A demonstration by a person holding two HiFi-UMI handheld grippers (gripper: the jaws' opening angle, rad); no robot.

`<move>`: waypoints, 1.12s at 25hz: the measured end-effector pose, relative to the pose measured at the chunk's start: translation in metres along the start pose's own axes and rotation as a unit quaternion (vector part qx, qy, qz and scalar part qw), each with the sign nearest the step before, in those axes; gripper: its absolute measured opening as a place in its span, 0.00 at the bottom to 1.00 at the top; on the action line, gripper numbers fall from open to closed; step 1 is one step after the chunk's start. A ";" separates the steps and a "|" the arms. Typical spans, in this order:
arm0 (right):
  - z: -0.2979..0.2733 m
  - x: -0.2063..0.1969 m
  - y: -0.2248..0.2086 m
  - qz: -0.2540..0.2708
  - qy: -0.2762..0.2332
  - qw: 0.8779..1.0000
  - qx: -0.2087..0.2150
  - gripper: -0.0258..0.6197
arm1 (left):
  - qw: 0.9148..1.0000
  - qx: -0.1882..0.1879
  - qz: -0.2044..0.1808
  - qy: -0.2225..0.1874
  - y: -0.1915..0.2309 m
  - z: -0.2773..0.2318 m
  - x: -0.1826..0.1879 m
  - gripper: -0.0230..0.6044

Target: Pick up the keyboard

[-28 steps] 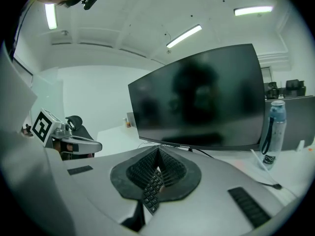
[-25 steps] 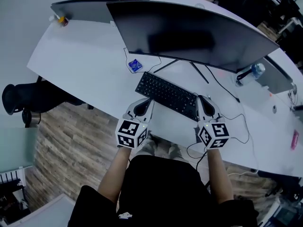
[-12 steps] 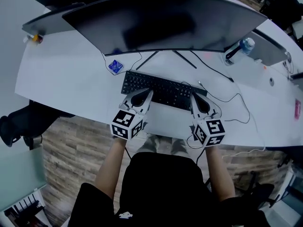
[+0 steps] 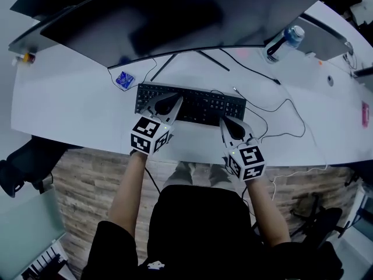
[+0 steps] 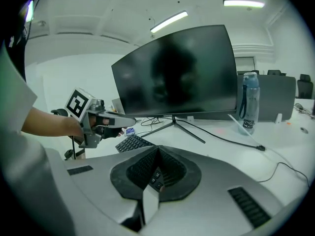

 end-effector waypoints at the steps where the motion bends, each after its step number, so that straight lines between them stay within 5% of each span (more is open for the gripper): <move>1: -0.001 -0.004 -0.001 -0.002 0.003 1.000 -0.001 0.05 | 1.000 -0.002 -0.006 0.007 0.003 -0.005 0.000 0.04; 8: -0.011 -0.027 -0.007 -0.017 0.024 1.000 -0.002 0.05 | 0.995 -0.050 -0.050 0.067 0.017 -0.045 -0.012 0.23; 13: -0.019 -0.041 -0.009 -0.027 0.040 0.999 -0.004 0.05 | 0.976 -0.131 -0.109 0.138 0.010 -0.077 -0.031 0.44; 20: -0.026 -0.054 -0.008 -0.027 0.055 0.998 -0.003 0.05 | 0.922 -0.225 -0.187 0.254 0.016 -0.106 -0.052 0.50; 24: -0.028 -0.060 -0.009 -0.026 0.062 0.998 -0.007 0.05 | 0.897 -0.248 -0.178 0.320 0.026 -0.120 -0.056 0.50; 28: -0.030 -0.068 -0.006 -0.027 0.070 0.997 -0.012 0.05 | 0.864 -0.289 -0.158 0.381 0.032 -0.136 -0.062 0.51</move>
Point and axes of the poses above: the fingertips, and each gripper's own axes: z backward along the fingers, y to its left, x out of its top, the point moved 5 cm from there along z, backward along the fingers, and after that the axes turned 6 degrees about -x, right-handed, at the moved point
